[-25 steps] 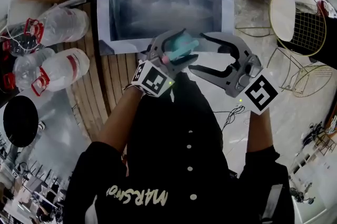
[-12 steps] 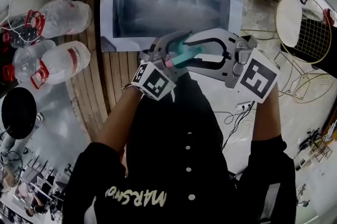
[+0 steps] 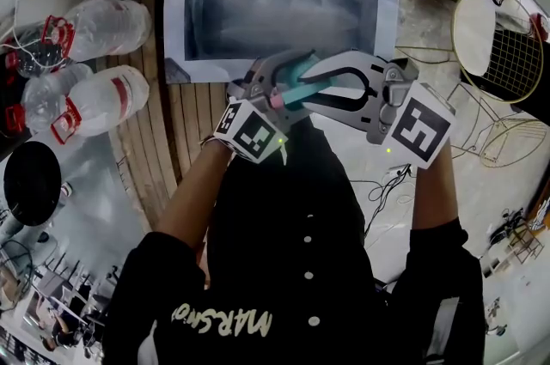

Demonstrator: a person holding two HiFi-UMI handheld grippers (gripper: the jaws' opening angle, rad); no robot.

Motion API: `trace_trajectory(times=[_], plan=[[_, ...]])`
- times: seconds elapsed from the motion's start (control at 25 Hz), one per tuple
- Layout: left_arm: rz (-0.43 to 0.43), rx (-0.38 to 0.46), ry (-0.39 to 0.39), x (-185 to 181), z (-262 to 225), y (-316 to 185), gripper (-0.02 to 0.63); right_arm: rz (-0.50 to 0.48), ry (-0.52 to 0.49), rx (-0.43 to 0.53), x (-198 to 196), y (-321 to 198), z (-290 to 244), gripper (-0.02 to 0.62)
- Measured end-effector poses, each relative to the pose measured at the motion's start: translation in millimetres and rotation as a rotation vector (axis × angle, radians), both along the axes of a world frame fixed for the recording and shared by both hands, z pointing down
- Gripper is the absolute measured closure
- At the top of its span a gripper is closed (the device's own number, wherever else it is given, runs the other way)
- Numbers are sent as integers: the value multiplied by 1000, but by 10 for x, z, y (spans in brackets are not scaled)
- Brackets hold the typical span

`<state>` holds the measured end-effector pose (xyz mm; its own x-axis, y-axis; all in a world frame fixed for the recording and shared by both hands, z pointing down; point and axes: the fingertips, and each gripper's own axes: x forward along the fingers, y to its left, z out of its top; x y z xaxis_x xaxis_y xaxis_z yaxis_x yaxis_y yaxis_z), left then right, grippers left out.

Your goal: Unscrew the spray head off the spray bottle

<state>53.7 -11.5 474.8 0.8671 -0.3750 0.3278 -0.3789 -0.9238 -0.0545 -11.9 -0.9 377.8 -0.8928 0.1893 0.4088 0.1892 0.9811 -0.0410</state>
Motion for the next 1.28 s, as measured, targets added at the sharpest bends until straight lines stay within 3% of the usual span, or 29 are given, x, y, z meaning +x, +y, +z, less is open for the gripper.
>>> trace_trajectory(times=[0.24, 0.4, 0.88, 1.28], plan=[[4, -1, -1, -9, 16, 2, 236, 70, -60, -49, 38, -27, 6, 494], [3, -8, 4, -25, 18, 0, 236, 100, -178, -98, 28, -56, -191, 494], [-3, -11, -5, -22, 11, 12, 236, 132, -86, -45, 81, -30, -228, 494], [-5, -18, -8, -31, 19, 47, 236, 243, -170, -13, 127, -53, -873, 494]])
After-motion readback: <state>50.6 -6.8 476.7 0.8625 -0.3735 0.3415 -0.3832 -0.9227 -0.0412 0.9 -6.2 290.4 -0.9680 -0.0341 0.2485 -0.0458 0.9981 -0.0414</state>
